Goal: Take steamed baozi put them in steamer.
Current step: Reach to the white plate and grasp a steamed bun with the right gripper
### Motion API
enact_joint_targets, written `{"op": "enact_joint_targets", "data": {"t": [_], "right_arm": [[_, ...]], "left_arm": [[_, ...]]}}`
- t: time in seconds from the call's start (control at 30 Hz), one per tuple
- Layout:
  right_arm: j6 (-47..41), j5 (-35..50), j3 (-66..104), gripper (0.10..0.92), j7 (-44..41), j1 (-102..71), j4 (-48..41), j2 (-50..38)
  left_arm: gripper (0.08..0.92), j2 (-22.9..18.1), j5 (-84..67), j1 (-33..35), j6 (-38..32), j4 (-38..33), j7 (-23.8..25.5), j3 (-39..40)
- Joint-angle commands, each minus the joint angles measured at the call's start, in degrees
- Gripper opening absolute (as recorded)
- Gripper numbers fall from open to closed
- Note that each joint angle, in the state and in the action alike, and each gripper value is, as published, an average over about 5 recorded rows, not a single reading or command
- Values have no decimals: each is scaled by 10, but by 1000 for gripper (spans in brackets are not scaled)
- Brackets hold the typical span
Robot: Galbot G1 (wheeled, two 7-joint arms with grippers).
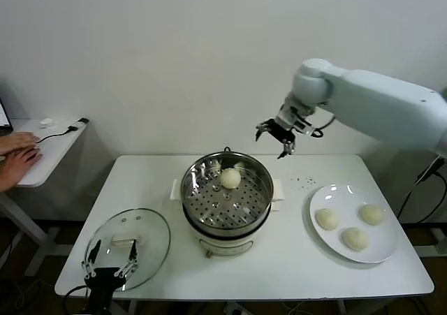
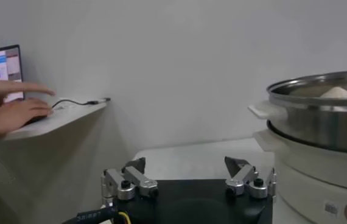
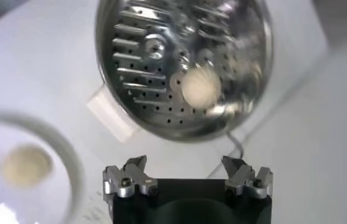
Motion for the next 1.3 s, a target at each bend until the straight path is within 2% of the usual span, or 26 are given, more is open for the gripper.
{"op": "enact_joint_targets", "data": {"t": [0.03, 0.17, 0.4, 0.53, 0.77, 1.3], "right_arm": [[-195, 144, -31, 823, 39, -58, 43, -164], [-166, 75, 80, 823, -7, -199, 14, -178], [-120, -90, 233, 823, -54, -368, -82, -141], [-112, -133, 272, 823, -58, -413, -108, -110], [-109, -156, 312, 823, -45, -437, -170, -49], [-101, -169, 333, 823, -39, -442, -202, -13]], "left_arm": [[823, 0, 6, 3, 0, -6, 0, 1], [823, 0, 6, 3, 2, -6, -1, 0], [823, 1, 7, 3, 3, -3, -1, -2], [823, 1, 7, 2, 3, 0, 0, -1], [823, -1, 11, -2, 4, 4, -2, 5], [823, 1, 13, -2, 1, 11, -1, 2]]}}
